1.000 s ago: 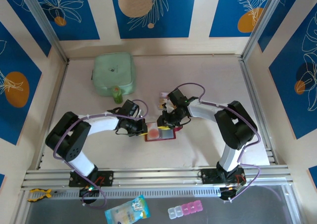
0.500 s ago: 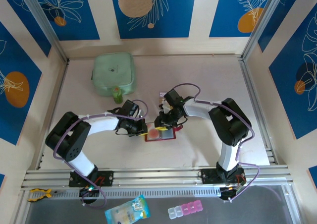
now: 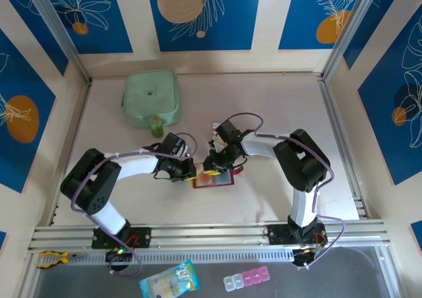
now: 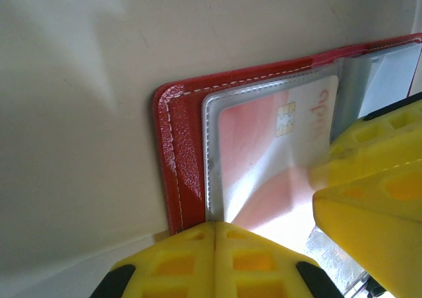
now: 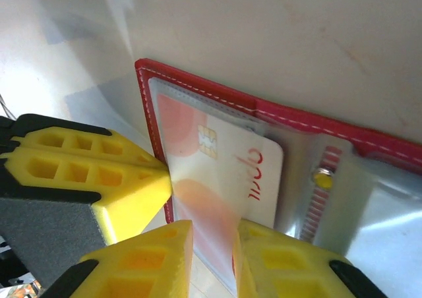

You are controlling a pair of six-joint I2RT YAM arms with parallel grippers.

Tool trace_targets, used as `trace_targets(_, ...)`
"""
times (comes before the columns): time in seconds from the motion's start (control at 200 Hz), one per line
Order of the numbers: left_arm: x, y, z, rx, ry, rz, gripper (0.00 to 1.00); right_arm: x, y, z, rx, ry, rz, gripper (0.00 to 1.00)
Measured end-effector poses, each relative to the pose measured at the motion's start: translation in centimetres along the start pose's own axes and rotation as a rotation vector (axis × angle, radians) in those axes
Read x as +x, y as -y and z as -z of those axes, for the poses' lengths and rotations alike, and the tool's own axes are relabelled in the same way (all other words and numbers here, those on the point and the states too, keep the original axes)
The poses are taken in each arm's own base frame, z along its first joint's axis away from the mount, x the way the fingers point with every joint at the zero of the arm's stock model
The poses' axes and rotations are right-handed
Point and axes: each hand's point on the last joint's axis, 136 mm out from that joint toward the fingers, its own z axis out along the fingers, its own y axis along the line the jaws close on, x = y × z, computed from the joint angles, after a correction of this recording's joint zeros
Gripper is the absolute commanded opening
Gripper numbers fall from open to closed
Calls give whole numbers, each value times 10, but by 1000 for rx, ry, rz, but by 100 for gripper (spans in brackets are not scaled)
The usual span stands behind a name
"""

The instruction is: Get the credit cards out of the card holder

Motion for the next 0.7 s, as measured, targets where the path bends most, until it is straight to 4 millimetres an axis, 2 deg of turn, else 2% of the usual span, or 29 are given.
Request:
trace_targets(0.275, 0, 0, 0, 0, 0, 0, 0, 0, 1, -3, -2, -13, -10, 23)
trace_targets(0.7, 0, 0, 0, 0, 0, 0, 0, -1, 11, 2, 112, -4, 3, 23)
